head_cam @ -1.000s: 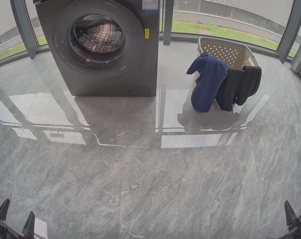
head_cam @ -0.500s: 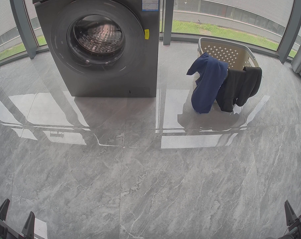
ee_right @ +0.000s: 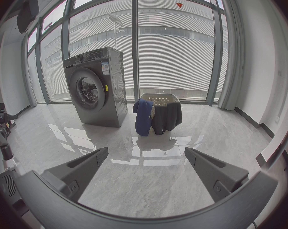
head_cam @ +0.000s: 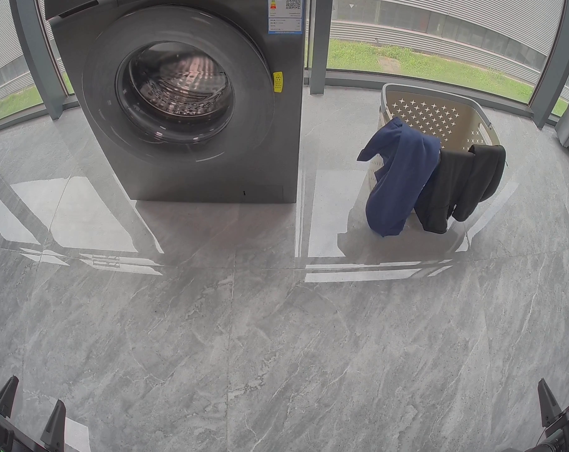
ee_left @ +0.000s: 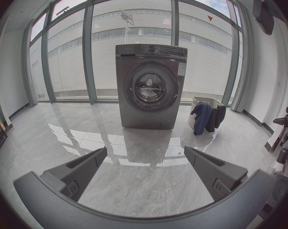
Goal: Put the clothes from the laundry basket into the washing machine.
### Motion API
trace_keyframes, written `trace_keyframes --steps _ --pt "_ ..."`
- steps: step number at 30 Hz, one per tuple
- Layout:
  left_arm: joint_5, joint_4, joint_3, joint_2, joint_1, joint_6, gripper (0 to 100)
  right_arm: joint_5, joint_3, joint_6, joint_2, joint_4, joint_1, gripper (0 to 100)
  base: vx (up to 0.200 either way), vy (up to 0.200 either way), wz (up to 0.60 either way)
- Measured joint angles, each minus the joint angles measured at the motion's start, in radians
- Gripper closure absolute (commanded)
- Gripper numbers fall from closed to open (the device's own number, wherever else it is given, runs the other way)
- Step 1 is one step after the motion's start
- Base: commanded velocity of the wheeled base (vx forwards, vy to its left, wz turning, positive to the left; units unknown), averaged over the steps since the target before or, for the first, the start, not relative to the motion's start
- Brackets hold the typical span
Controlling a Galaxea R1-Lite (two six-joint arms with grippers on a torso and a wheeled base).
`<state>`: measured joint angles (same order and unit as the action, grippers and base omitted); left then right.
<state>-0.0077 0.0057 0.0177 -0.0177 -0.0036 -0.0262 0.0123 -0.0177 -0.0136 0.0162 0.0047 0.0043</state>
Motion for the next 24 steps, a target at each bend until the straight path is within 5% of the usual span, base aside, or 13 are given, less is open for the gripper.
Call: trace_keyframes --steps 7,24 --pt "0.0 0.0 0.0 0.0 -0.001 0.0 0 0.0 0.0 0.0 0.0 0.0 -0.001 0 0.2 0.0 0.0" --pt "0.0 0.0 0.0 0.0 -0.001 -0.001 0 0.0 0.0 0.0 0.0 0.0 0.0 0 0.0 -0.024 0.0"
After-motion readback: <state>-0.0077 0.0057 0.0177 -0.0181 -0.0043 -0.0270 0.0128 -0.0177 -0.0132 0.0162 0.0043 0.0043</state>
